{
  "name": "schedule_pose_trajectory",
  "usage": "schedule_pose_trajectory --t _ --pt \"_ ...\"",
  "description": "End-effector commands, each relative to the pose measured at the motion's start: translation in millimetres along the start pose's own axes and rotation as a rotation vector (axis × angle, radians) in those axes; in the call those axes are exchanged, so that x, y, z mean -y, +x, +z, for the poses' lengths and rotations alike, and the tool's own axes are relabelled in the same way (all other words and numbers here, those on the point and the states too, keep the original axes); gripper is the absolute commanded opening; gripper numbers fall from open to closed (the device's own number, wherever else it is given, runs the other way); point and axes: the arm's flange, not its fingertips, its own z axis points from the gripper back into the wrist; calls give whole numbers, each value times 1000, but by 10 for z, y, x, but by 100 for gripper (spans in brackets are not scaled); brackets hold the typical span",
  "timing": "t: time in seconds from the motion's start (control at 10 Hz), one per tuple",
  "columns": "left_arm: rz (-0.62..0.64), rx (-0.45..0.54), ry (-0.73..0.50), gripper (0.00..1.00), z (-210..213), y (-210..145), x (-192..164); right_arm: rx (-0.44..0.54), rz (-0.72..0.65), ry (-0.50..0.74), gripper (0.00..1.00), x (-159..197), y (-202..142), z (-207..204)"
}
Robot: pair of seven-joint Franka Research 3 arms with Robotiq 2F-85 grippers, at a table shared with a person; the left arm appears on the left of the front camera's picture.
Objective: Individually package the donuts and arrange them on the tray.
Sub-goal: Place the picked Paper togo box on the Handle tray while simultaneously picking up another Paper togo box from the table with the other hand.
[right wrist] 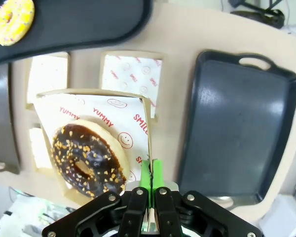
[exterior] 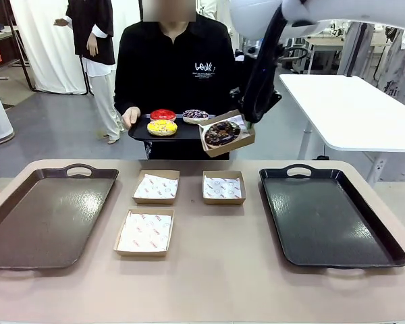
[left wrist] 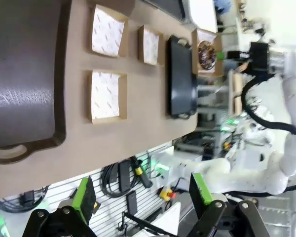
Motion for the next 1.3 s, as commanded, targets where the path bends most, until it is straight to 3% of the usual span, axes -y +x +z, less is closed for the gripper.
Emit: schedule_pose_trajectory --t 0.0,0.5,0.8,1.2 --pt "-15 -98 160 100 -271 325 324 -20 39 17 1 393 -244 -135" --pt "-14 -279 496 100 -1619 732 788 22 -66 54 1 1392 -1057 -332" --pt "-63 -330 574 100 -2275 654 892 21 -101 66 1 1676 -1392 -630" --pt "-92 -381 635 100 -2954 381 697 -13 -140 62 1 1854 -1514 -966"
